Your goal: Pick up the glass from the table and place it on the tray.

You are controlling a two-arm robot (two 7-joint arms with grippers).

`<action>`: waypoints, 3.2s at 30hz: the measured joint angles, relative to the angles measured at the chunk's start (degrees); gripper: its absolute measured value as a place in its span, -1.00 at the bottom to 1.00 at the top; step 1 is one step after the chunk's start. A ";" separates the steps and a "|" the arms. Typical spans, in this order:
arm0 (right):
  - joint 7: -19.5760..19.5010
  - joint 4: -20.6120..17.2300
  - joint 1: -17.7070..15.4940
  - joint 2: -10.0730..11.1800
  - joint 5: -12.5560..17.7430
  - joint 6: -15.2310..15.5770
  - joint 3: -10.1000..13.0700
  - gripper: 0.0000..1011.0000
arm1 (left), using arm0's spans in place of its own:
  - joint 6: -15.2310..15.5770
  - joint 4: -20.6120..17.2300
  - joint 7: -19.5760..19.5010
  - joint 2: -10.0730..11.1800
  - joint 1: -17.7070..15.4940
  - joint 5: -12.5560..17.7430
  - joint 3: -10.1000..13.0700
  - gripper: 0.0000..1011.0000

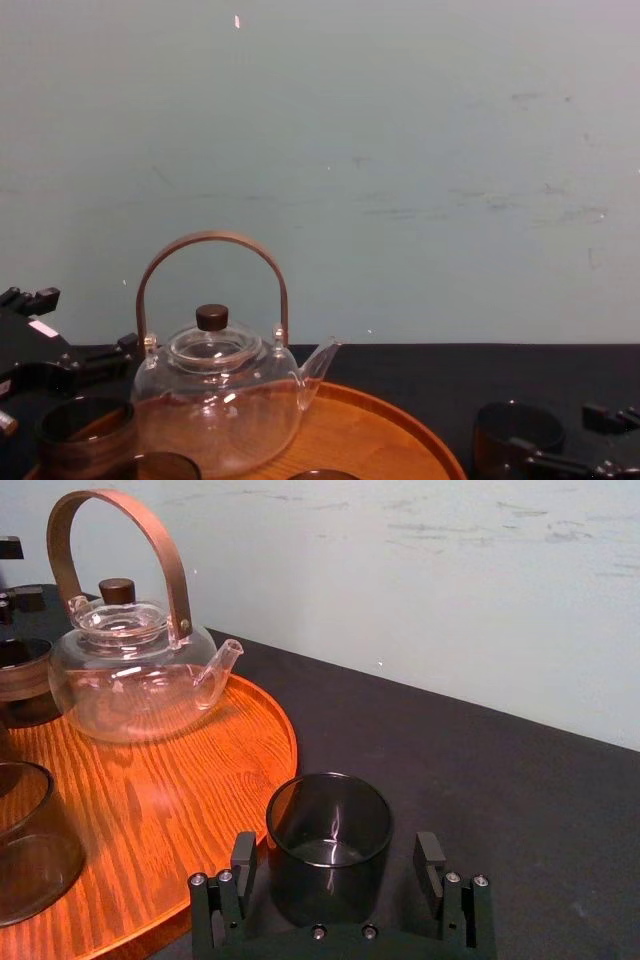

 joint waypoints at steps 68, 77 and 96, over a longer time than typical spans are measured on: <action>3.36 14.12 9.90 -2.87 -0.23 -3.33 -2.99 0.98 | 0.00 0.00 0.00 0.00 0.00 0.00 0.00 0.98; 3.32 14.05 9.85 -2.83 -0.23 -3.33 -2.94 0.78 | 0.00 0.00 0.00 0.00 0.00 0.00 0.00 0.98; 4.55 13.29 9.59 -2.59 0.80 -3.61 -2.90 0.79 | 0.00 0.00 0.00 0.00 0.00 0.00 0.00 0.98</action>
